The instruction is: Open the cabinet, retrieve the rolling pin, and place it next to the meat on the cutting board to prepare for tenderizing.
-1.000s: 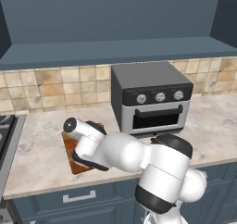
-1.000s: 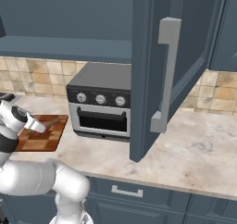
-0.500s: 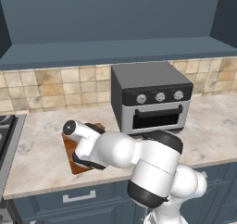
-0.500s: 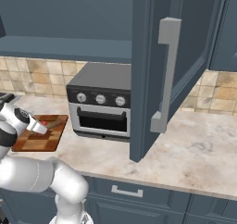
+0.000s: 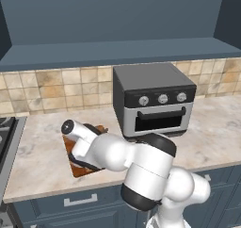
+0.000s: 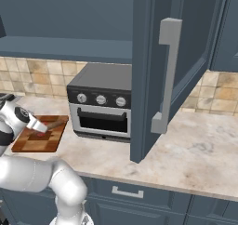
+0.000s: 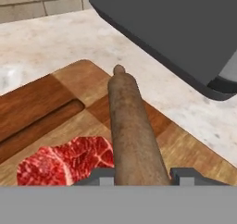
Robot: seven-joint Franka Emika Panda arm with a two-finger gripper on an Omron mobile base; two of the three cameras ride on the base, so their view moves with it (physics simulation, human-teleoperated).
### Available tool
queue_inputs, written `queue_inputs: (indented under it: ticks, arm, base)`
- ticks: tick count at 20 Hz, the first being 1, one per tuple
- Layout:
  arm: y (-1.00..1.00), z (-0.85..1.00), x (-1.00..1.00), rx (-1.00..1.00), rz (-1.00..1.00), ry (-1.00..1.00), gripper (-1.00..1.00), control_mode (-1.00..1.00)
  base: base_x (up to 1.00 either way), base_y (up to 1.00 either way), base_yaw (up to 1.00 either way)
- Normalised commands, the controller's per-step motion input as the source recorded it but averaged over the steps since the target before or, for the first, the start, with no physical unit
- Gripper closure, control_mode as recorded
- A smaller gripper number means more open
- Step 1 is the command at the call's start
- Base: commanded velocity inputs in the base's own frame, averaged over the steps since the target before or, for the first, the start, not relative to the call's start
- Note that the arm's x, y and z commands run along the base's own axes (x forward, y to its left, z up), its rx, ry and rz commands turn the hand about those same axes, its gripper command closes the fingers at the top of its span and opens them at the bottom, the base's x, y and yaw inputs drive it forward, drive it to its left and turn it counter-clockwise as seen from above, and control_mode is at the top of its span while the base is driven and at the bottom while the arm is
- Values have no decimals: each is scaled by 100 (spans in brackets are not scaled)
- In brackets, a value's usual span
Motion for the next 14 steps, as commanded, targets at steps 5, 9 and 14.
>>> queue_inputs:
  ticks: [5,9,14]
  arm:
    - [-5,-26,0,4,0,3,100,-100]
    - [0,-13,-1,7,0,0,-100,-100]
    - [0,0,0,7,2,0,-100,-100]
  base:
    - [0,0,0]
    - [0,0,0]
    - [0,0,0]
